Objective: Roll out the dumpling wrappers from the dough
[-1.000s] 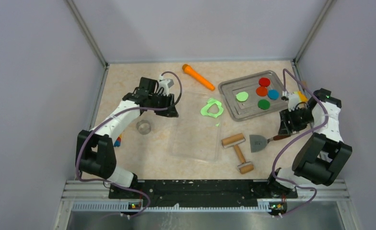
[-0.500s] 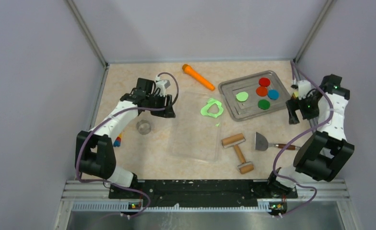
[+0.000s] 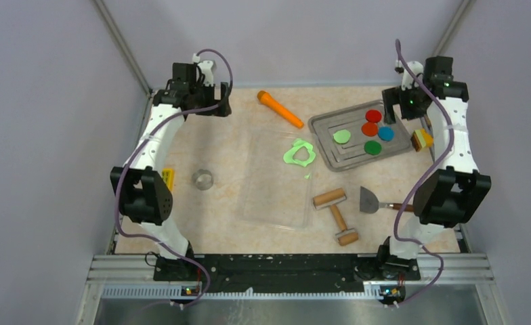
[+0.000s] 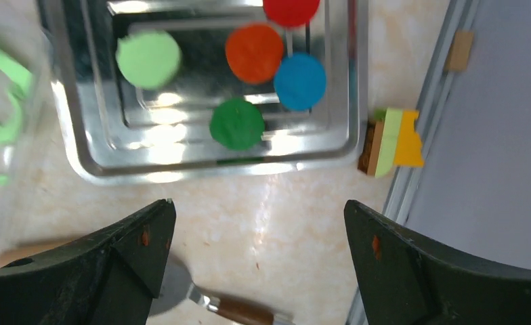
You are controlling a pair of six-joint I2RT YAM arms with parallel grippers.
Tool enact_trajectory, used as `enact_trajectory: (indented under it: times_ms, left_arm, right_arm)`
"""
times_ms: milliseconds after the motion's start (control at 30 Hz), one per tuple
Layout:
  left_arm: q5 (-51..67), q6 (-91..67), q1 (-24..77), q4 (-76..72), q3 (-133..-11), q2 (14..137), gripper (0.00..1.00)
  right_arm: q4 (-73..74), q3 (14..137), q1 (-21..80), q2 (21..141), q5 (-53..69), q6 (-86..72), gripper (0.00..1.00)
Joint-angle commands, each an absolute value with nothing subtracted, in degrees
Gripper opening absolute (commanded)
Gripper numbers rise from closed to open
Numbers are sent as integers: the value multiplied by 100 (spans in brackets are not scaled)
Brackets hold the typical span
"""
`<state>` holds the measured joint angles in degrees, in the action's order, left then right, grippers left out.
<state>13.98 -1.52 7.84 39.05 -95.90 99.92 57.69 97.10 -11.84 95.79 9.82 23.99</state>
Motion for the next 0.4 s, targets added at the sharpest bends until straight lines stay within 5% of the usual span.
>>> enact_trajectory:
  times_ms: [0, 200, 367]
  left_arm:
    - [594, -197, 739, 3514, -10174, 9411, 99]
    - [479, -239, 738, 3323, -10573, 8793, 99]
    - [430, -374, 739, 3472, -10142, 8399, 99]
  right_arm:
    - [4946, 11246, -678, 9341, 1079, 1233, 97]
    - [4548, 12218, -352, 9122, 791, 179, 99]
    - [3962, 10784, -273, 8333, 725, 132, 99]
